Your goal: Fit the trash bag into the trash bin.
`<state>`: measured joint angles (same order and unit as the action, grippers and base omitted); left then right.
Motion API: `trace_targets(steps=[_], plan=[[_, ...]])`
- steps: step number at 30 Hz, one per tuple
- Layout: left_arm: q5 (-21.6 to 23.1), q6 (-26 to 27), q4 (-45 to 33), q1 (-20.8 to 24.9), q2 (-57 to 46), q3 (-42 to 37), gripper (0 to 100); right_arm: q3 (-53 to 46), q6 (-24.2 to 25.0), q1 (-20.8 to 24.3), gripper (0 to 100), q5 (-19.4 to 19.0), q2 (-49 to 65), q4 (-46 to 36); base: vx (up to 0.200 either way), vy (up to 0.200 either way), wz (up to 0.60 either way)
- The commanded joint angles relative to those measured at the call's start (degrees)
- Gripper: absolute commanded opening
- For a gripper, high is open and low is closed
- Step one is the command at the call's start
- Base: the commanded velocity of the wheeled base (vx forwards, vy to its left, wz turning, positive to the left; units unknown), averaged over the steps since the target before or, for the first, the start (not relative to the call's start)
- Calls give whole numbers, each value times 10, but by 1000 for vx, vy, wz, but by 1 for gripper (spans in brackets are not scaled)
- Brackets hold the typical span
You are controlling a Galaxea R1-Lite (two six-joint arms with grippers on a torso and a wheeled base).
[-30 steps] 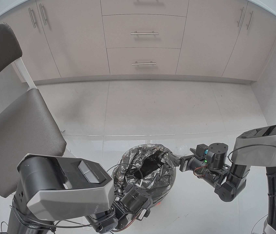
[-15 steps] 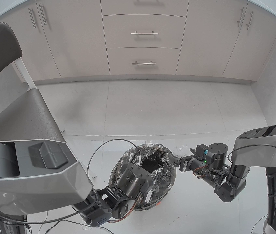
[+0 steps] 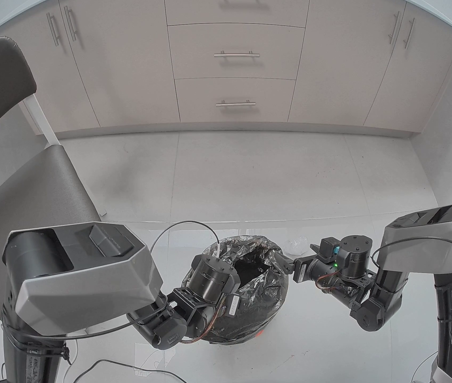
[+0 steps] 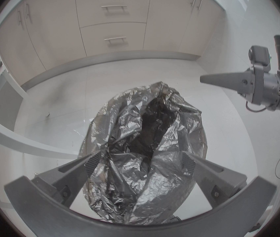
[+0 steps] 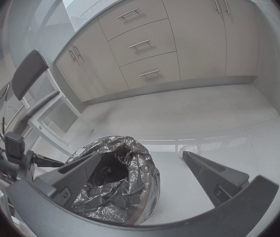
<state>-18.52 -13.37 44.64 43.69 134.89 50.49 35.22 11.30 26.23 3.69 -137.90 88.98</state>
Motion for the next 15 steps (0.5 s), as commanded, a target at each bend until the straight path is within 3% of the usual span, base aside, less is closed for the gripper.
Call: trace_targets(steps=[1,15], plan=[[2,0,0,0,30,4,100,1,-1,0,100,0,-4,10,0,0,0],[1,80,-52,4,97,89,100,3,-1,0,100,1,-14,10,0,0,0]])
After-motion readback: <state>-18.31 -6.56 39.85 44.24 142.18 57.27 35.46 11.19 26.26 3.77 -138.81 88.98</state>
